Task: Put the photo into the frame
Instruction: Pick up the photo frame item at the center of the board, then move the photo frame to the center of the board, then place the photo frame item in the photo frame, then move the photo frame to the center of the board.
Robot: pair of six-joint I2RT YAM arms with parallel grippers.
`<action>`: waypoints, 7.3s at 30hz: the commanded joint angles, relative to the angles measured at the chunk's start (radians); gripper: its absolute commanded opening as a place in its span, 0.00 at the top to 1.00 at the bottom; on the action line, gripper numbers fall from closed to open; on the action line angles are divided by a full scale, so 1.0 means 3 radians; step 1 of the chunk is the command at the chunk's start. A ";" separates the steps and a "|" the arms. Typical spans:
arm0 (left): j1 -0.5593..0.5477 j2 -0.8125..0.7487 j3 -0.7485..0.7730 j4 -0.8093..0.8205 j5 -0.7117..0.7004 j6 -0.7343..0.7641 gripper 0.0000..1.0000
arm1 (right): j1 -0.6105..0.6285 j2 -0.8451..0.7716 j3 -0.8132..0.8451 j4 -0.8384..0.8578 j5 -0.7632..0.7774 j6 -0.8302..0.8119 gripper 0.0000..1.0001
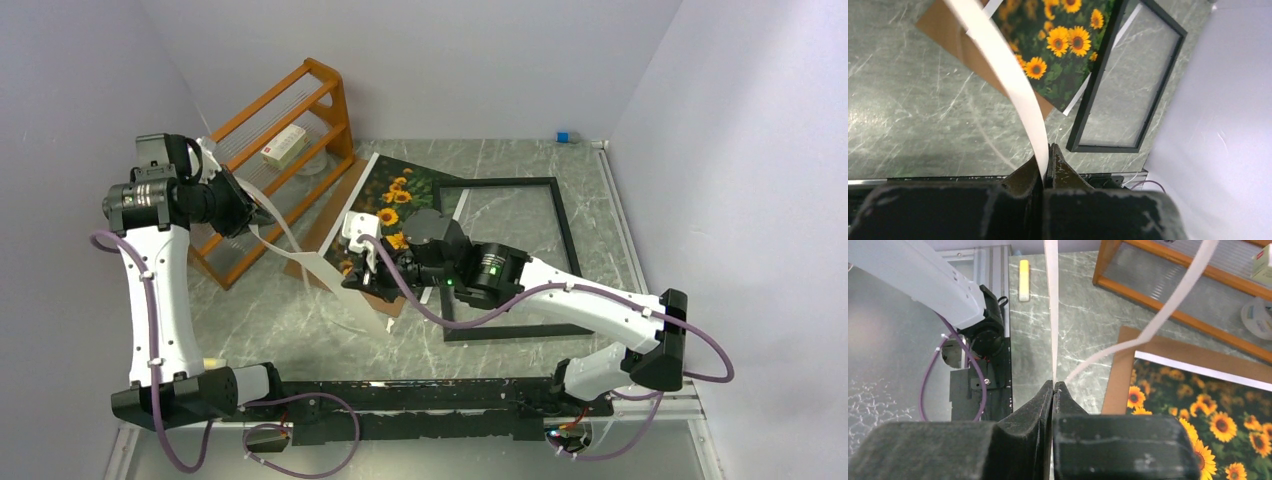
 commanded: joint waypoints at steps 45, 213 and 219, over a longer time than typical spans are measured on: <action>-0.1371 0.1018 0.0261 0.2930 0.1632 -0.1000 0.97 | -0.3934 0.0567 -0.0365 -0.1268 0.1459 0.2239 0.14; -0.1740 0.2554 -0.0179 0.2460 -0.0104 0.0152 0.31 | -0.4175 0.0136 -0.2346 0.0122 0.0356 0.3100 0.11; -0.1696 0.2699 -0.0059 0.2637 0.0047 0.0274 0.41 | -0.4171 0.0218 -0.2322 0.0118 0.0351 0.3091 0.13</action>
